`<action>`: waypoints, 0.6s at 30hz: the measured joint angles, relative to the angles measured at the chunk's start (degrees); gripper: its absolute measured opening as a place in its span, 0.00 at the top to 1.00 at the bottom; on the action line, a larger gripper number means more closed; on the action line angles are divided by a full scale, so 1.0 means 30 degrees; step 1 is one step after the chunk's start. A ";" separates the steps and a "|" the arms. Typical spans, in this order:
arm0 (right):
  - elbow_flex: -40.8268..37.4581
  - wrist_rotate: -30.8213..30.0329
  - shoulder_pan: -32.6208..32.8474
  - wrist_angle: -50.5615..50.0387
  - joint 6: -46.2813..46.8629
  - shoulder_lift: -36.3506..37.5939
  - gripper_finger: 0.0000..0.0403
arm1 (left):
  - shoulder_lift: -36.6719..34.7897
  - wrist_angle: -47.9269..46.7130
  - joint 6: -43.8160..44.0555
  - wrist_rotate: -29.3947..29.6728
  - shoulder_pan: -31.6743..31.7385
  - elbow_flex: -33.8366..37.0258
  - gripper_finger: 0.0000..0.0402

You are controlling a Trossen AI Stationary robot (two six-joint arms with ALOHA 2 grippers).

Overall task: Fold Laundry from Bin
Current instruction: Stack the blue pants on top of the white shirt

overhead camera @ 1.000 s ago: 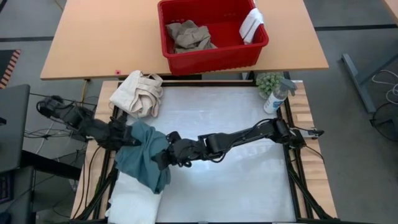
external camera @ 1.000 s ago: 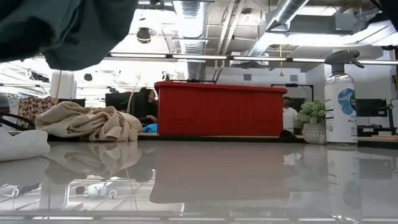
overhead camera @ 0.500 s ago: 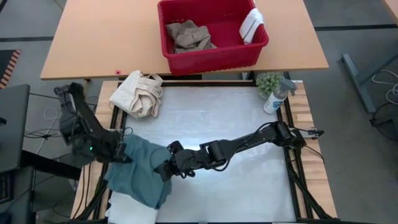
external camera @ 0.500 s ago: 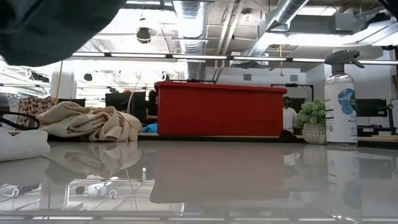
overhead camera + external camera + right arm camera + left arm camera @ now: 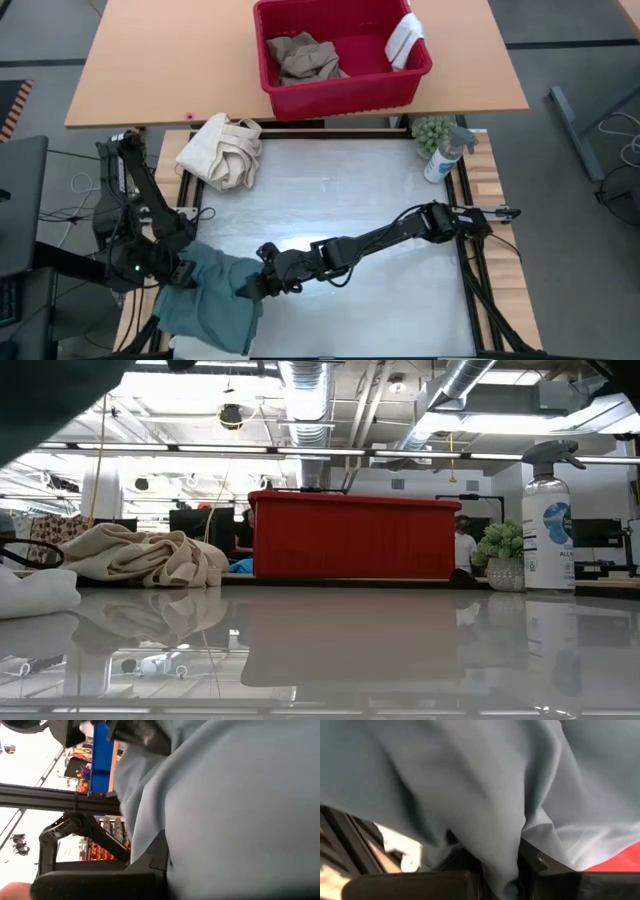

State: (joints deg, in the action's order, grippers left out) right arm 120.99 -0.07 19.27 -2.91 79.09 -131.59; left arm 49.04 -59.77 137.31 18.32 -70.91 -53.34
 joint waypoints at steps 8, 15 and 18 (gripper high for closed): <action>0.0015 0.1026 0.0134 0.0583 0.0205 -0.0069 0.84 | 0.1568 0.2252 0.0141 0.0270 -0.1013 0.0000 0.92; 0.0044 0.1564 0.0277 0.1364 0.0801 -0.0939 0.84 | 0.2494 0.2050 0.0168 -0.0214 -0.1478 0.0000 0.92; 0.0044 0.2219 0.0178 0.2622 0.1476 -0.1715 0.84 | 0.2940 0.1784 0.0165 -0.0734 -0.1524 0.0000 0.92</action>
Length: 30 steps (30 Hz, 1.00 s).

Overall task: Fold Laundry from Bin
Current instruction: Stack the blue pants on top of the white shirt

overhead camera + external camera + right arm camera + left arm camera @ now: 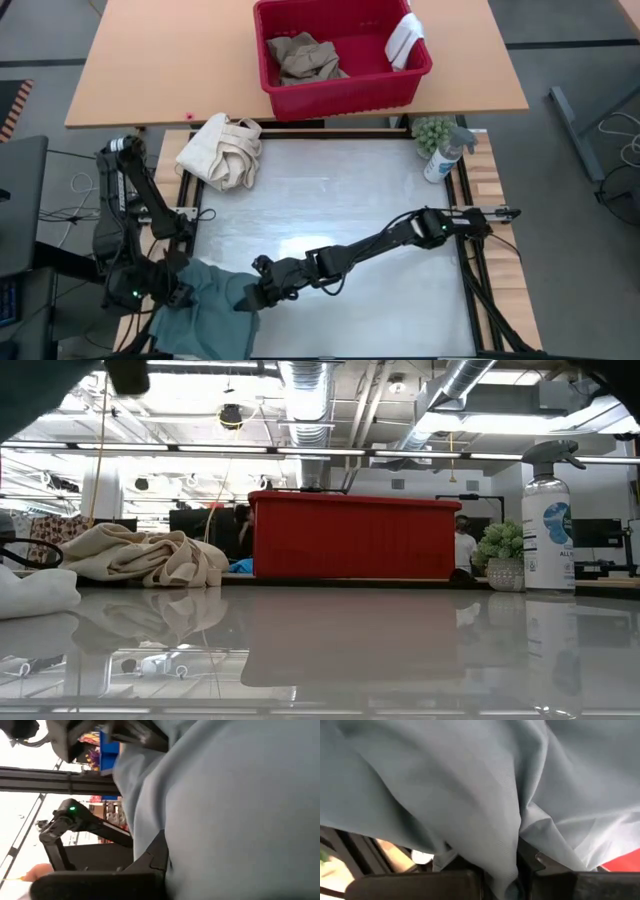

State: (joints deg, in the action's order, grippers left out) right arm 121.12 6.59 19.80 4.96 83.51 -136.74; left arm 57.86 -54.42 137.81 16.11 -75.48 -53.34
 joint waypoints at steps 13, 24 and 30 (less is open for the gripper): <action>0.0000 0.1706 -0.0258 0.0576 0.0732 -0.0834 0.84 | 0.1715 0.1901 -0.0054 -0.0690 -0.0608 0.1049 0.92; -0.0117 0.2820 -0.0715 -0.0613 0.0713 -0.1564 0.84 | 0.1436 0.1375 -0.0033 -0.0500 -0.0612 0.2089 0.91; -0.0146 0.3604 -0.0786 0.1088 0.1652 -0.3098 0.84 | 0.1473 0.1449 -0.0051 -0.0844 -0.0627 0.2878 0.91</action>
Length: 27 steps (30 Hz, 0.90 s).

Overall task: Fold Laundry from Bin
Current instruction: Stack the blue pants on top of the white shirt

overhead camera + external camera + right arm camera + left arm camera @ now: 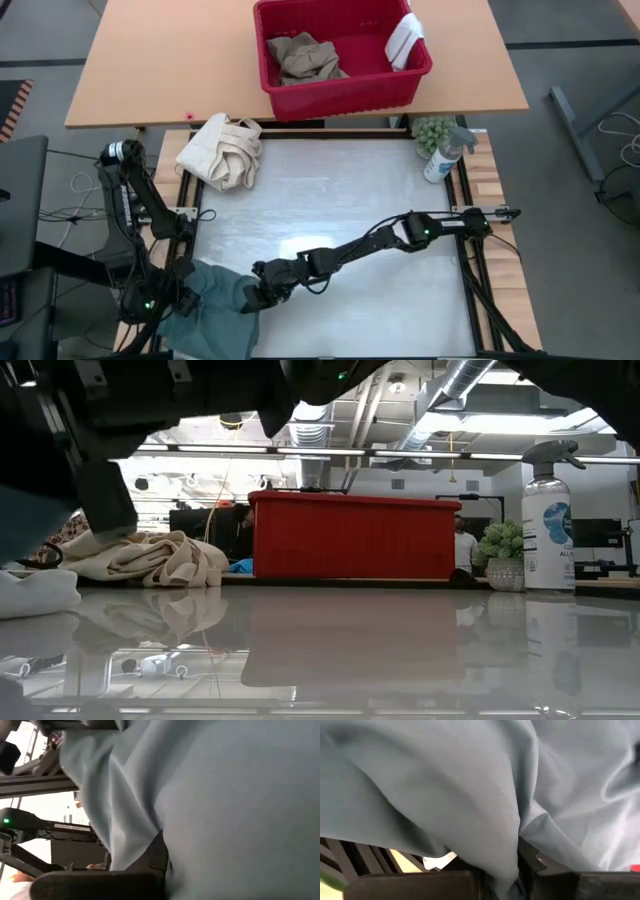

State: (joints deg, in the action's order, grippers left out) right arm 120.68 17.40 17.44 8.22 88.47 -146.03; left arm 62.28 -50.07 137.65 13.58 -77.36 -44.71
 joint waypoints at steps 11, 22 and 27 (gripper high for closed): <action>0.0014 -0.0267 -0.0597 -0.0328 -0.1818 -0.0112 0.75 | -0.0015 -0.0067 -0.0420 -0.0076 0.0022 0.0874 0.86; 0.0304 0.1276 -0.0820 -0.0489 -0.2702 -0.0018 0.51 | -0.1255 -0.0608 -0.0389 -0.0142 0.0007 0.0867 0.50; 0.0321 0.1991 -0.0938 -0.0775 -0.2689 0.0040 0.47 | -0.1512 -0.0871 -0.0540 -0.0327 -0.0051 0.0860 0.44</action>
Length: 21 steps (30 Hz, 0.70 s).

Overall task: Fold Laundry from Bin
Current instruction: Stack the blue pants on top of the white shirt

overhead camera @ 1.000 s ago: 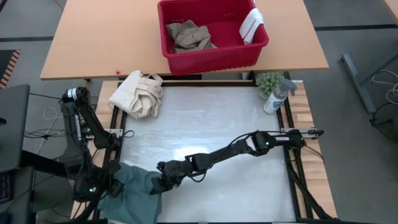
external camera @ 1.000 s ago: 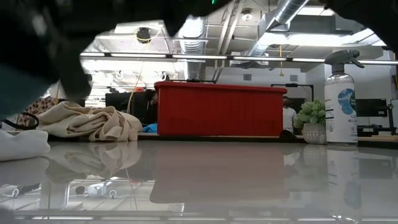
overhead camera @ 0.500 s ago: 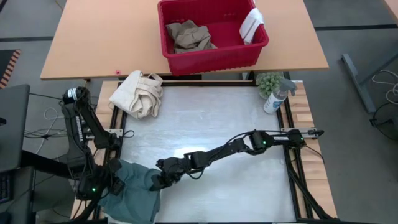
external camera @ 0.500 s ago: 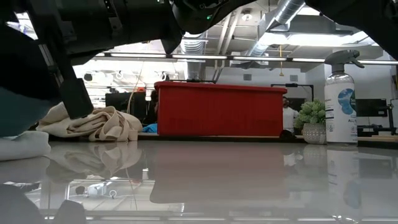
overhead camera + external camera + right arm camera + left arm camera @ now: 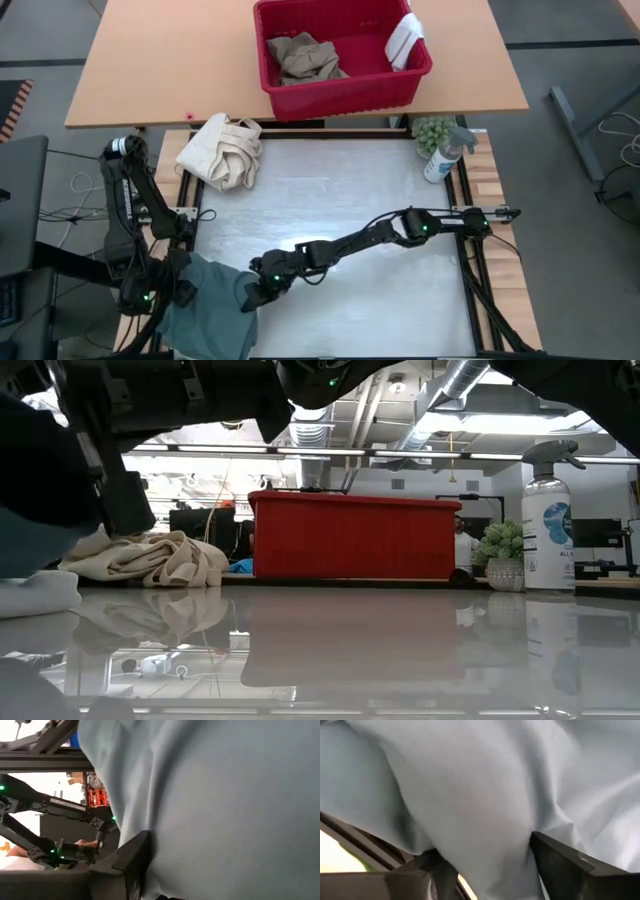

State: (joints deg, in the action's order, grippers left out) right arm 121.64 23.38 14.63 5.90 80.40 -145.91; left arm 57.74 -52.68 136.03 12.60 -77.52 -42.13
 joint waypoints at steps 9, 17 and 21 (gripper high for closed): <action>0.0022 0.0029 -0.0470 -0.4915 -0.2051 0.0514 0.46 | -0.1447 -0.2716 -0.0823 -0.1323 -0.0007 -0.0022 0.43; 0.0015 -0.0523 -0.1256 -0.7327 -0.4131 0.1926 0.46 | -0.3378 -0.4330 -0.0549 -0.2120 -0.0007 -0.0022 0.43; 0.0044 -0.1588 -0.1686 -1.1155 -0.5991 0.2927 0.46 | -0.4221 -0.4687 -0.0757 -0.2118 -0.0007 -0.0029 0.43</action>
State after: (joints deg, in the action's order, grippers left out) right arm 121.78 18.61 9.57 -27.57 62.43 -137.13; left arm 45.08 -66.75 133.76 6.25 -77.54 -42.22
